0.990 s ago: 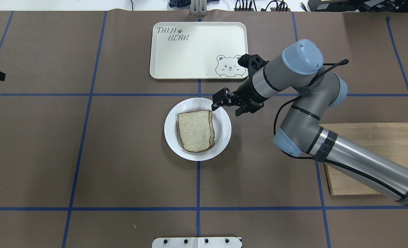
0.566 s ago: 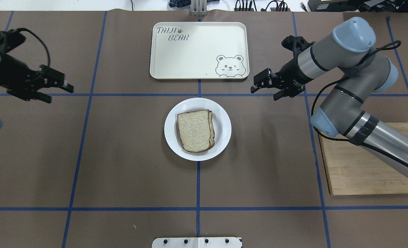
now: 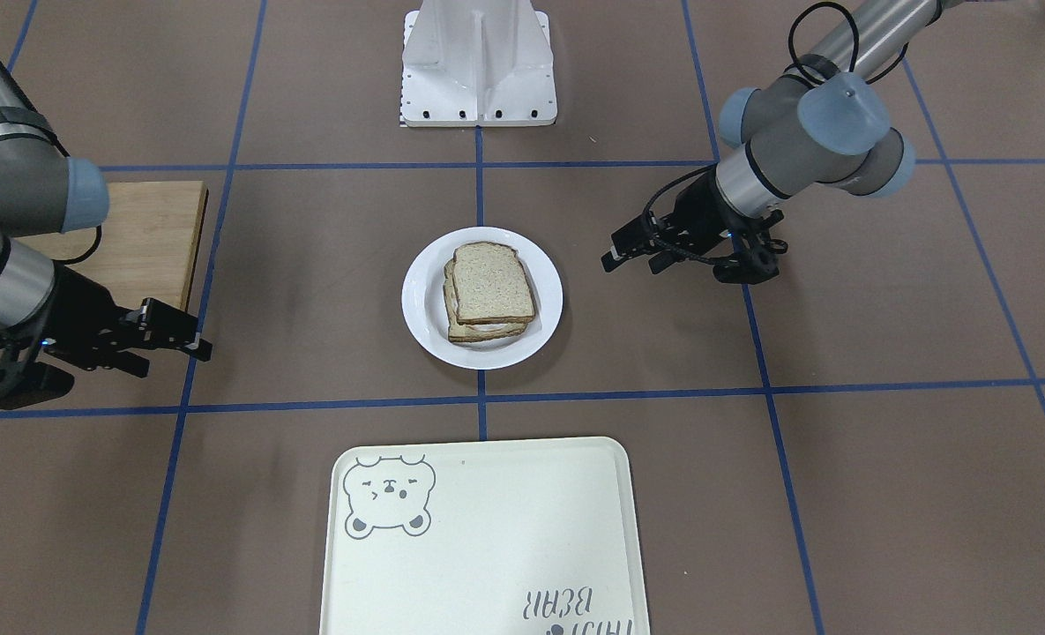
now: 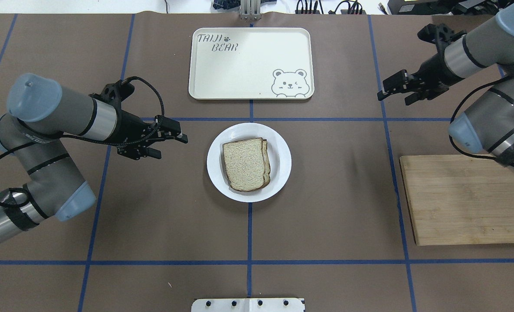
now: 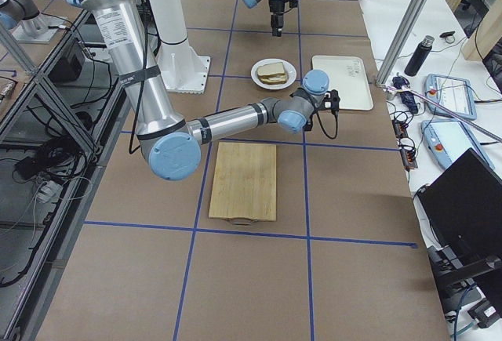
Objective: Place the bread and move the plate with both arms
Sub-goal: 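Move the left gripper to the plate rim while the right arm withdraws, then grip the plate rim with the left gripper and slide it onto the tray, then release the plate rim and lift the left gripper off the tray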
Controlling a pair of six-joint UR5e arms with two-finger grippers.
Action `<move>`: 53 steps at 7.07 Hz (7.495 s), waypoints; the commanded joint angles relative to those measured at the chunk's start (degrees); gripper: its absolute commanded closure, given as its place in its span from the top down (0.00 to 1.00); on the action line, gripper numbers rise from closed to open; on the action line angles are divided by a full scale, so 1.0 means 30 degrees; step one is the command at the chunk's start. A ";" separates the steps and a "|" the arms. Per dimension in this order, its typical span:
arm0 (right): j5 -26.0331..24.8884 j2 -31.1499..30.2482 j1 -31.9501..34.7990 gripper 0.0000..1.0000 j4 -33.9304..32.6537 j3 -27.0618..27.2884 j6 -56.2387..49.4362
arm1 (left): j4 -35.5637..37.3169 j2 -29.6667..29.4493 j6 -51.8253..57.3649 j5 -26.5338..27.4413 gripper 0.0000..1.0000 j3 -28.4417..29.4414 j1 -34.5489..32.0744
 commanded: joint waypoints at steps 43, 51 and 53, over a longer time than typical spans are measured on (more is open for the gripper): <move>-0.2640 -0.2065 0.2663 1.00 -1.5569 0.6571 -1.3114 | -0.1856 -1.1879 -1.6789 2.3551 0.84 1.4504 0.4490; -0.2728 -0.1860 0.2516 1.00 -1.5511 0.6013 -1.3144 | -0.1417 -0.7286 -1.2226 1.9049 0.95 0.5808 0.3118; -0.2786 -0.1860 0.2516 1.00 -1.5452 0.6042 -1.3144 | -0.1475 -0.4451 -1.2130 1.4669 0.95 0.3761 0.0842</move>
